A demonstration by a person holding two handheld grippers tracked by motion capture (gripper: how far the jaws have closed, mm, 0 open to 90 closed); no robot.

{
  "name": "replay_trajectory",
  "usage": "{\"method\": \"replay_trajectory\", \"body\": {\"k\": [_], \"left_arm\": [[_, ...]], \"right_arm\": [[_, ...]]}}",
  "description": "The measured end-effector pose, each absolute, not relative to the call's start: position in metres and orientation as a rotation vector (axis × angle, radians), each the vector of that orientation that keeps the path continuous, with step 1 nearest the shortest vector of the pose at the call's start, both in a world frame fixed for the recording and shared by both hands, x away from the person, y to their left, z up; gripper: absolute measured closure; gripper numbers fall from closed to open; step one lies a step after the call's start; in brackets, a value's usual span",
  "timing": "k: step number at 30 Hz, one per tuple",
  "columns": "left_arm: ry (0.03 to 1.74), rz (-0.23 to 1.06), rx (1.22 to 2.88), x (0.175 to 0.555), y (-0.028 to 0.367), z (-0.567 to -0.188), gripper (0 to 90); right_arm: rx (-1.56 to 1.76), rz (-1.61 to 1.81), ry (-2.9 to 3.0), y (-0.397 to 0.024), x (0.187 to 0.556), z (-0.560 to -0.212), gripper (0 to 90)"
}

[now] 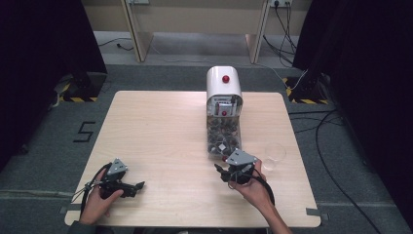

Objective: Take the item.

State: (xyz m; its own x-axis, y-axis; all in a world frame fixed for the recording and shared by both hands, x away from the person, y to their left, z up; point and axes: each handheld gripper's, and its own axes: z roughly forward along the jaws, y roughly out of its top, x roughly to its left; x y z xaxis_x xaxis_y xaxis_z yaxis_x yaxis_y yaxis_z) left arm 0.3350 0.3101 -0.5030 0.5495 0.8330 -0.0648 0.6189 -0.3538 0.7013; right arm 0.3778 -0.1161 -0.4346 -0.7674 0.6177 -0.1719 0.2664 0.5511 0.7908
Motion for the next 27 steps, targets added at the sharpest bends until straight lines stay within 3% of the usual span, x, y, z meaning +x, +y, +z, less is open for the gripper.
{"method": "replay_trajectory", "body": {"k": [9,14,27], "left_arm": [[1.164,0.398,2.095,0.335,0.310,-0.503,0.0],[1.164,0.398,2.095,0.335,0.310,-0.503,0.0],[1.164,0.398,2.095,0.335,0.310,-0.503,0.0]], "right_arm": [[0.760,1.113,2.304,-0.103,0.399,-0.418,38.2],[0.800,1.078,2.268,-0.102,0.412,-0.417,45.4],[0.894,0.952,2.172,-0.106,0.448,-0.423,52.8]]}}
